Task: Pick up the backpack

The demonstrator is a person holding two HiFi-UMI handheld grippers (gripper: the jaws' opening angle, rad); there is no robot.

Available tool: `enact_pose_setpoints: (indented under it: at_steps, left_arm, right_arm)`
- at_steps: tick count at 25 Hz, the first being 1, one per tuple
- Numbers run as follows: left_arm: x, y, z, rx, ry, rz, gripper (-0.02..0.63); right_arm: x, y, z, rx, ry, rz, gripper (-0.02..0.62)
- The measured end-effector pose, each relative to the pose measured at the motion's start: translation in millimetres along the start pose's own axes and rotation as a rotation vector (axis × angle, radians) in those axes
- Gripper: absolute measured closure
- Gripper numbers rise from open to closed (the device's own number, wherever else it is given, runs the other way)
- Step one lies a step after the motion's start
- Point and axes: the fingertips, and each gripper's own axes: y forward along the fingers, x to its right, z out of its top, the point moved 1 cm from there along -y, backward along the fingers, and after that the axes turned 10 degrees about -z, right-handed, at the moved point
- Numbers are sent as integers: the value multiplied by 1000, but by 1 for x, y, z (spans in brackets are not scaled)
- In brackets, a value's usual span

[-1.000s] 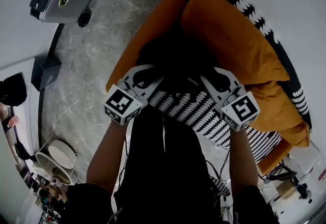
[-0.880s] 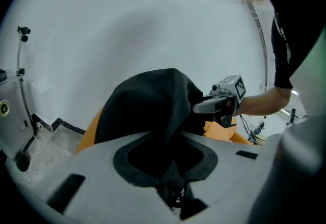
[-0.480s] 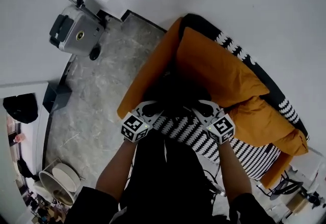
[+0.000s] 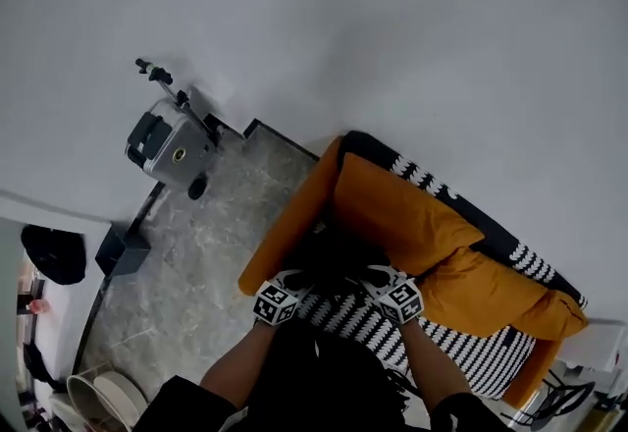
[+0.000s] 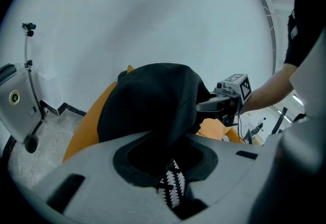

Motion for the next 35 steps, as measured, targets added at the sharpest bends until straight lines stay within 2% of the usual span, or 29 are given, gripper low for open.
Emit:
enact_pose_setpoints:
  at_steps: [13,19,27,35]
  left_arm:
    - [15,-14,-7,-123,-33,-28,520]
    - [26,-19,0,-146,-40,-60,522]
    - [38,-32,2,-193,-46,-82,522]
    - [50,-48,15,-196,-49,-105,522]
  right_arm:
    - [-13,-11,-3,-107,-4,-2,540]
    - [-15,-22,6,-125,-53,-5,541]
    - [-33,-36,3,-172,-23,9,549]
    - [-46,-49,9,-184,13,45,558]
